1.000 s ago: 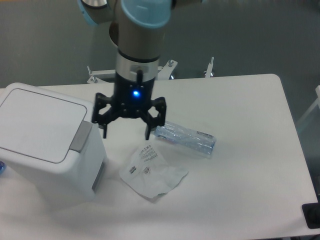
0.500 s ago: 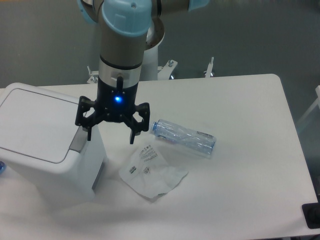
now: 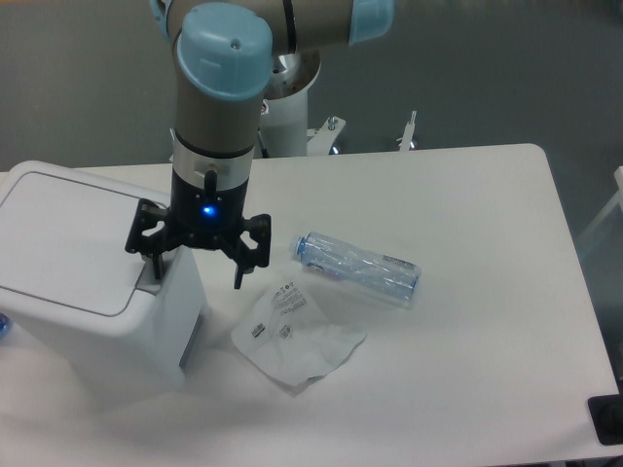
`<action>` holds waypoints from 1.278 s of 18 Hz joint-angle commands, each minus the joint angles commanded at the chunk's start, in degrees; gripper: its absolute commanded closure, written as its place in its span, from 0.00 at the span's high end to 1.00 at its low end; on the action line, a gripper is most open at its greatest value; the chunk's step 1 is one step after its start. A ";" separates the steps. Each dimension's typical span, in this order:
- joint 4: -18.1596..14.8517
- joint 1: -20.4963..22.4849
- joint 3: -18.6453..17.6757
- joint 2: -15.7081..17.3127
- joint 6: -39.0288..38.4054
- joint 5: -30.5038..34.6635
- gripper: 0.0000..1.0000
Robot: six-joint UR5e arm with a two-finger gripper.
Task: Open the trash can
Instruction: 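Push the gripper fingers against the lid edge to flip it open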
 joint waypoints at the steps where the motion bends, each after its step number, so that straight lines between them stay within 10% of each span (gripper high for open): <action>1: 0.00 0.00 0.35 0.00 0.00 0.09 1.00; 23: 1.32 2.90 3.69 0.26 -0.09 -1.49 1.00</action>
